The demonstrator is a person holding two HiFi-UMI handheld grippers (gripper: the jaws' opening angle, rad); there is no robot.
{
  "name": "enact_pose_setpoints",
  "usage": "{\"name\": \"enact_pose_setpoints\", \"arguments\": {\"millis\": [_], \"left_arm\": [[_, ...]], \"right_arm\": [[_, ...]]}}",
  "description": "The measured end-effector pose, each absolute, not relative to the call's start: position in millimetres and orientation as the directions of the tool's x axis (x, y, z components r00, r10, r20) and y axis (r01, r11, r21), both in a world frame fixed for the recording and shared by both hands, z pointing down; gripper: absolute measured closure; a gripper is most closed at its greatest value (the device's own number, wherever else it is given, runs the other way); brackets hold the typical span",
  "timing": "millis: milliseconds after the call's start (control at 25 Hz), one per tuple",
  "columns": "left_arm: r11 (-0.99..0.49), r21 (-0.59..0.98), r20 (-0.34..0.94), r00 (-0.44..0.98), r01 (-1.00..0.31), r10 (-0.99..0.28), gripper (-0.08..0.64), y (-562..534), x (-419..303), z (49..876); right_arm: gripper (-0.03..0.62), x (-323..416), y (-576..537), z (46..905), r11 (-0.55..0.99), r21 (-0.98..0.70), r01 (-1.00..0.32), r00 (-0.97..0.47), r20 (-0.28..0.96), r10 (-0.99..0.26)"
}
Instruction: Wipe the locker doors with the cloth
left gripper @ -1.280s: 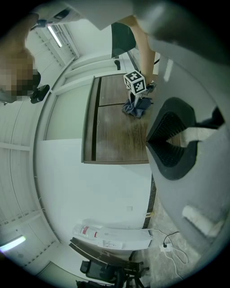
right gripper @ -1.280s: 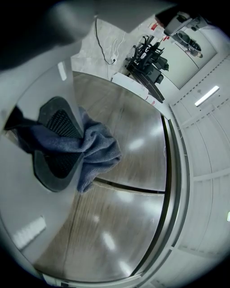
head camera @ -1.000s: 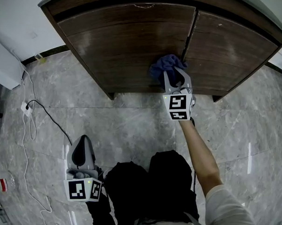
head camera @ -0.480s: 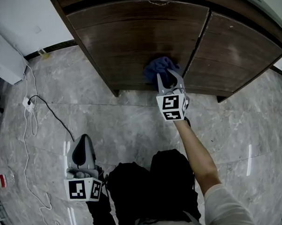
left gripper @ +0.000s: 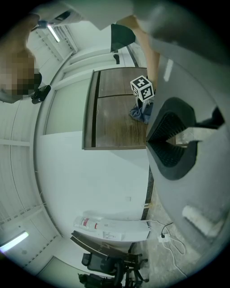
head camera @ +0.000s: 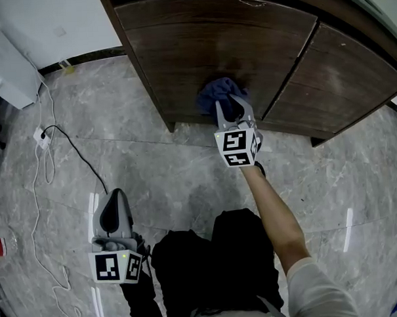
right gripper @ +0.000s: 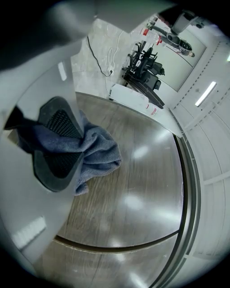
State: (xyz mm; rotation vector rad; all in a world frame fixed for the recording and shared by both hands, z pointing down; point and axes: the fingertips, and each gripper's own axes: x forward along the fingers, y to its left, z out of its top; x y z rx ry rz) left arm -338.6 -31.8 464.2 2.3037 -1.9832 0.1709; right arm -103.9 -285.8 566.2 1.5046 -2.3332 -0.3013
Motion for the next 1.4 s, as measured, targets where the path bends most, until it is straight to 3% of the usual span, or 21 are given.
{"name": "enact_pose_setpoints", "arguments": {"millis": [880, 1400], "left_arm": [[-0.064, 0.012, 0.167, 0.065, -0.998, -0.984, 0.559, -11, -395, 474], [-0.039, 0.012, 0.179, 0.040, -0.999, -0.983, 0.559, -7, -409, 478]], "right_arm": [[0.500, -225, -291, 584, 0.541, 0.374, -0.753, -0.498, 0.213, -0.840], [0.500, -260, -290, 638, 0.642, 0.421, -0.641, -0.548, 0.334, -0.767]]}}
